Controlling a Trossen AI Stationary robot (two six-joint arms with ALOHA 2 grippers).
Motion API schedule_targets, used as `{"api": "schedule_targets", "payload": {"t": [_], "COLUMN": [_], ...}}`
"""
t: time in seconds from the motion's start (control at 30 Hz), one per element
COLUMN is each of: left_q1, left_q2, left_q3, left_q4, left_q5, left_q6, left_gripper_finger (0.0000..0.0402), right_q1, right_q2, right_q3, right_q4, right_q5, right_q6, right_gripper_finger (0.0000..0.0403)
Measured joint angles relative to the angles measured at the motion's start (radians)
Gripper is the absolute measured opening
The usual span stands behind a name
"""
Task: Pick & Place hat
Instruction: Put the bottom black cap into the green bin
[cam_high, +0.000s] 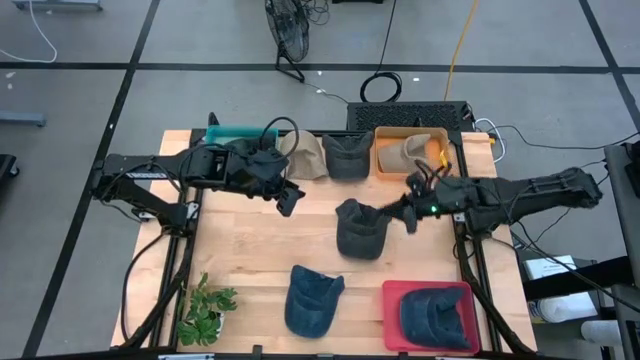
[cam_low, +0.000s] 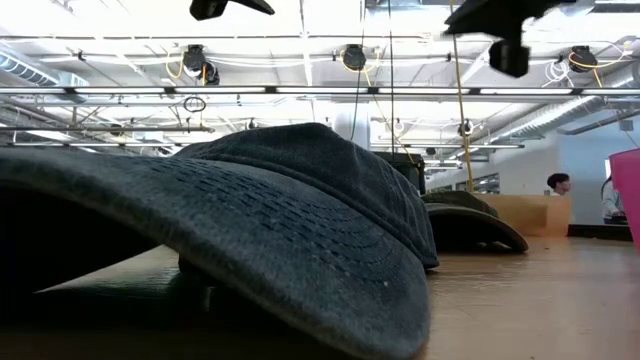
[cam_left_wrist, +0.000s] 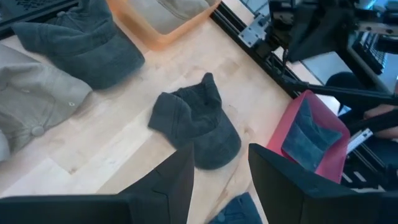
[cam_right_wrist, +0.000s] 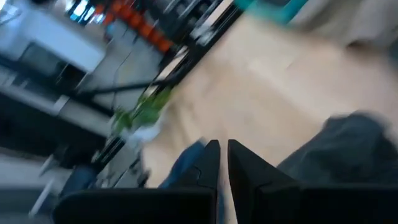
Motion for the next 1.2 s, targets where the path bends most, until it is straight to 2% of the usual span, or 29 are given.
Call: {"api": "schedule_targets", "payload": {"t": [0.07,0.13,0.23,0.3,0.4,0.47,0.53,0.6,0.67,0.8,0.93,1.03,1.1,1.2], "left_q1": [-0.011,-0.018,-0.022,-0.02,-0.02,-0.02,-0.02,-0.02,-0.02,-0.02,-0.02,-0.02,-0.021,-0.022], "left_q2": [0.0,0.0,0.008,0.015,0.015,0.013,0.012,-0.003,-0.017,-0.028,-0.029,-0.03,-0.03,-0.03], "left_q3": [0.0,0.0,0.0,0.0,0.0,0.0,0.0,-0.001,0.002,0.001,0.0,0.0,0.0,0.0], "left_q4": [0.001,0.003,0.026,0.047,0.054,0.061,0.098,0.147,0.222,0.274,0.259,0.252,0.241,0.239], "left_q5": [-0.015,-0.054,-0.09,-0.083,-0.06,-0.055,-0.053,-0.057,-0.06,-0.063,-0.079,-0.078,-0.07,-0.067], "left_q6": [0.017,0.031,0.033,0.025,0.028,0.045,0.076,0.116,0.152,0.206,0.212,0.225,0.224,0.197], "left_gripper_finger": [0.0163,0.0163,0.0163,0.0163,0.0163,0.0163,0.0163,0.0163,0.0163,0.0163,0.0163,0.0163,0.0163,0.0163], "right_q1": [0.068,0.12,0.132,0.101,0.031,-0.032,-0.117,-0.216,-0.312,-0.449,-0.54,-0.594,-0.617,-0.602], "right_q2": [0.019,0.051,0.11,0.13,0.146,0.17,0.193,0.225,0.271,0.389,0.482,0.512,0.479,0.355], "right_q3": [0.003,0.003,0.0,0.0,0.01,0.019,0.036,0.057,0.077,0.128,0.165,0.162,0.159,0.165], "right_q4": [-0.017,-0.075,-0.076,0.073,0.449,0.693,0.772,0.722,0.66,0.644,0.637,0.611,0.636,0.648], "right_q5": [0.039,0.125,0.221,0.231,0.238,0.282,0.309,0.253,0.137,-0.079,-0.136,-0.205,-0.259,-0.205], "right_q6": [0.008,0.009,0.004,-0.034,-0.191,-0.308,-0.356,-0.343,-0.302,-0.287,-0.314,-0.245,-0.191,-0.206], "right_gripper_finger": [0.0011,0.0009,0.0004,0.0001,0.0001,0.0,0.0,0.0,0.0,0.0004,0.0025,0.004,0.0046,0.0042]}}
